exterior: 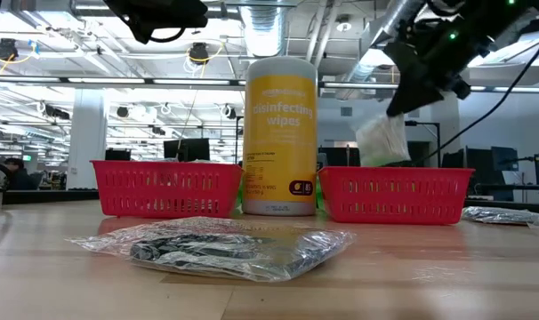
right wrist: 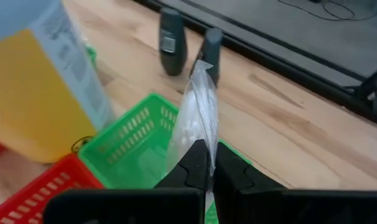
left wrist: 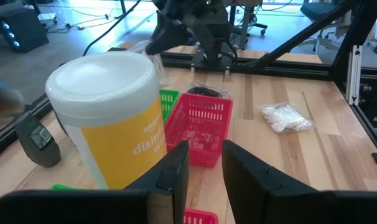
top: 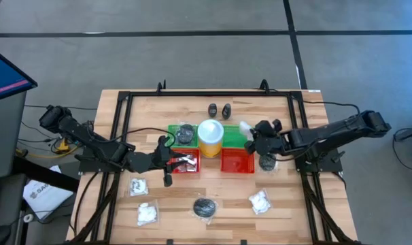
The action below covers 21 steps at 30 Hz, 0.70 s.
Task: Pick & Place Travel size toiletries
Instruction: Put the vanity pack into the right green basket
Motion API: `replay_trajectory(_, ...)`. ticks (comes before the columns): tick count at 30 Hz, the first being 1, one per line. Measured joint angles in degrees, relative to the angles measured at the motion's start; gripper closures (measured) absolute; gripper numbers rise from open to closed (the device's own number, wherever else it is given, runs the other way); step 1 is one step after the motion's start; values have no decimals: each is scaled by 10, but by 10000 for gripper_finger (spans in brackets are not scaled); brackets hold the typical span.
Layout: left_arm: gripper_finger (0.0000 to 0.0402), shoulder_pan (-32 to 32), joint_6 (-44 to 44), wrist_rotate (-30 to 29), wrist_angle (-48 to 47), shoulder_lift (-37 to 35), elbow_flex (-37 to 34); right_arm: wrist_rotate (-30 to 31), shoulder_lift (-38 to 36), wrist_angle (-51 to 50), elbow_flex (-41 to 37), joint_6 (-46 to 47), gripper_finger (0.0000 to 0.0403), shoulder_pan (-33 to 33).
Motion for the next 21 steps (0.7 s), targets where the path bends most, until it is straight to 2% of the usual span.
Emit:
replay_trajectory(7,314,0,0,0,3,0,0,26,0,3,-26,54,403,2)
replay_trajectory(12,314,0,0,0,4,0,0,41,15,20,-26,57,403,9)
replay_trajectory(21,314,0,0,0,5,0,0,44,69,35,-26,73,403,3)
